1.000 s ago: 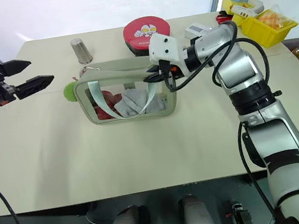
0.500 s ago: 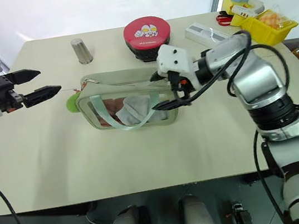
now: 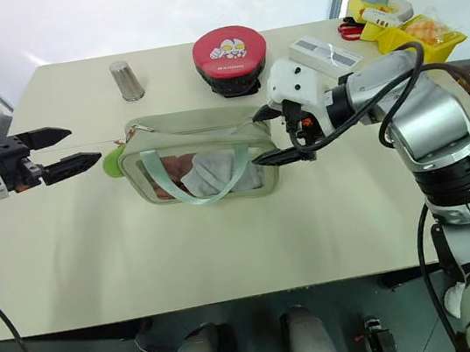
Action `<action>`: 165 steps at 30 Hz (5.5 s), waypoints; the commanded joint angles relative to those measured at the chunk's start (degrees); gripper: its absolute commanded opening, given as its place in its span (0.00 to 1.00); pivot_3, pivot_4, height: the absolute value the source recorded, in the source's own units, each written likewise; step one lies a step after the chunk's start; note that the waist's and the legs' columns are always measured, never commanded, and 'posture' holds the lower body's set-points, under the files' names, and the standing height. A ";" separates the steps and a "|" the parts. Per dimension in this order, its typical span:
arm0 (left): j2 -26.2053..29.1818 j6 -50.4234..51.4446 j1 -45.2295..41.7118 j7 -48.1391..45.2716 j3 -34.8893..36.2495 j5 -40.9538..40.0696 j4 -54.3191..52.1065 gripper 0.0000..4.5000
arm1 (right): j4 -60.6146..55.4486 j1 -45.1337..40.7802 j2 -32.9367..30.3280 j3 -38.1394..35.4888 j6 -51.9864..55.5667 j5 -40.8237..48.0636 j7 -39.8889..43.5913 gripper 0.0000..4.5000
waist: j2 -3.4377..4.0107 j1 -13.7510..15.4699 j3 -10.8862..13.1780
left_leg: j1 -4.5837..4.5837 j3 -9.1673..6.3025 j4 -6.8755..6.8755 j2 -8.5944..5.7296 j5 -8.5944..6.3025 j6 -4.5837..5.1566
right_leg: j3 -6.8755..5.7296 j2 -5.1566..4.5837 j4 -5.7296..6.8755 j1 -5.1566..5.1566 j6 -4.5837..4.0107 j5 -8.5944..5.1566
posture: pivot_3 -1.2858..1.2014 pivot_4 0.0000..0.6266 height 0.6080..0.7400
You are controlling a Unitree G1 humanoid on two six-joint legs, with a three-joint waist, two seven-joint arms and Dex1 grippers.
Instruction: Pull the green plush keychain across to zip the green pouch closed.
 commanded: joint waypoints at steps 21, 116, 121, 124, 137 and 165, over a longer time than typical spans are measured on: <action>-1.32 -0.91 4.53 -0.41 -2.89 0.03 -5.68 0.37 | 0.16 1.08 0.28 0.58 -4.33 0.20 -2.41 0.06 | 0.00 0.30 0.00 | 0.02 -0.01 0.01 0.00 0.00 0.00 | 0.01 0.02 0.00 0.01 0.00 0.00 | 0.52 0.24 1.00; -6.07 -11.02 -4.78 -4.39 -11.71 9.82 -1.44 0.00 | 53.03 -32.36 28.35 -2.16 -12.16 -1.51 -11.87 0.81 | 0.01 1.35 -0.01 | 0.00 0.04 0.00 0.01 0.00 0.00 | 0.04 0.07 0.04 0.00 -0.01 0.00 | 0.52 0.24 1.00; -5.63 -10.60 -3.55 -4.09 -10.87 9.50 -2.60 0.00 | 62.27 -34.83 31.24 -1.14 -15.56 -5.16 -12.03 0.81 | 0.00 1.22 -0.01 | -0.10 0.05 0.04 -0.09 -0.04 0.08 | 0.04 -0.05 0.02 -0.03 0.00 0.00 | 0.52 0.24 1.00; -5.34 -10.18 -2.03 -3.52 -9.86 9.24 -3.64 0.00 | 63.56 -34.69 31.43 -0.27 -15.42 -6.58 -9.96 0.81 | 0.00 0.94 -0.01 | -0.05 0.03 0.04 -0.05 -0.04 0.07 | 0.03 -0.02 0.05 -0.03 0.00 0.00 | 0.52 0.24 1.00; -6.06 -11.08 -2.69 -2.62 -10.21 10.06 -2.33 0.00 | 62.11 -34.04 30.85 -2.70 -13.17 -6.50 -7.73 0.06 | 0.01 -0.22 -0.01 | -0.02 0.01 0.03 -0.02 -0.03 0.05 | 0.03 0.00 0.11 -0.02 0.00 0.00 | 0.52 0.24 1.00; -8.62 -9.41 -2.28 -1.77 -11.72 9.66 -3.52 0.00 | 10.79 -7.33 2.09 -11.63 10.82 -7.33 -27.48 0.01 | 0.01 0.91 -0.01 | -0.01 -0.02 0.03 -0.04 -0.03 0.05 | 0.05 -0.02 0.03 0.03 0.00 0.00 | 0.52 0.24 1.00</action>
